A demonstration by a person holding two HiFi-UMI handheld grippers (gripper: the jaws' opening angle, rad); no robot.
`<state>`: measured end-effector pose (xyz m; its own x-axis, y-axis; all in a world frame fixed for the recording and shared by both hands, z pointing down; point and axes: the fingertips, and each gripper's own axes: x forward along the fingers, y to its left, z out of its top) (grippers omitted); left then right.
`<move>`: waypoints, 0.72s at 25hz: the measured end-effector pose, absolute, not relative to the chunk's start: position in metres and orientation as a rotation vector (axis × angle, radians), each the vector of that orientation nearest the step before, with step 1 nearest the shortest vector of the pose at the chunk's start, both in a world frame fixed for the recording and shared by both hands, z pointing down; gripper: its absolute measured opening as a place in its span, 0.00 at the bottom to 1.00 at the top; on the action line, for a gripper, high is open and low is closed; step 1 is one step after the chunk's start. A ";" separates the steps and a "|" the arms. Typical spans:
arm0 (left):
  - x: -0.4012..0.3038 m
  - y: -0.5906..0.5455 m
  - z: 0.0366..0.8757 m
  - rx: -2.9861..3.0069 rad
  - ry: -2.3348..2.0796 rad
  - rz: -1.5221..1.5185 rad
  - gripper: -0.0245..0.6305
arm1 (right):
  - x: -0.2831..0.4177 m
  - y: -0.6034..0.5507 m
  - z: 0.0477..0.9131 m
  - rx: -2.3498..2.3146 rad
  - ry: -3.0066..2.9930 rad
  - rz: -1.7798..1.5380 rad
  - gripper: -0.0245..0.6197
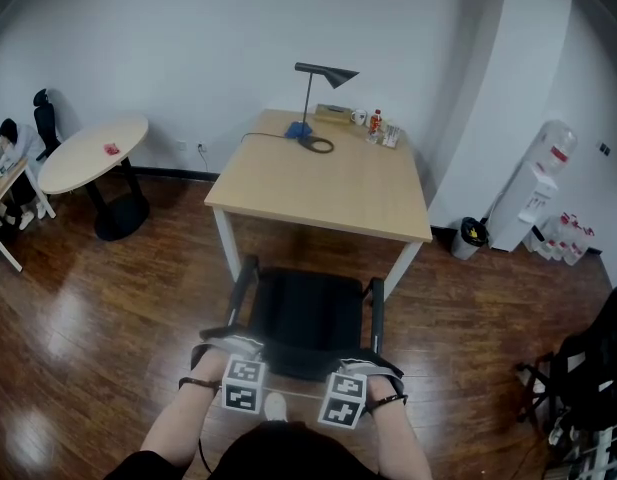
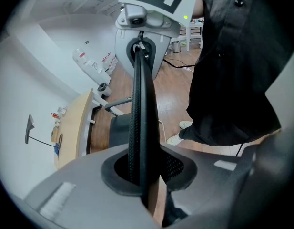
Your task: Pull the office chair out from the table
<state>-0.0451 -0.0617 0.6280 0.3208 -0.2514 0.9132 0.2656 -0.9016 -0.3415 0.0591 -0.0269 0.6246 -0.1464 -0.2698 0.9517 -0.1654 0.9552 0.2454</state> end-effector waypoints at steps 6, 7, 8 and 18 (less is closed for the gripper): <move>-0.044 -0.064 0.629 -2.156 0.007 -1.603 0.14 | 0.060 -0.029 0.625 0.347 -1.742 -0.094 0.15; -0.043 -0.064 0.629 -2.158 0.007 -1.601 0.14 | 0.061 -0.029 0.625 0.347 -1.744 -0.093 0.15; -0.043 -0.065 0.629 -2.159 0.006 -1.599 0.15 | 0.061 -0.030 0.625 0.343 -1.745 -0.092 0.15; -0.046 -0.075 0.625 -2.187 0.096 -1.569 0.29 | 0.060 -0.048 0.614 0.509 -1.827 -0.237 0.22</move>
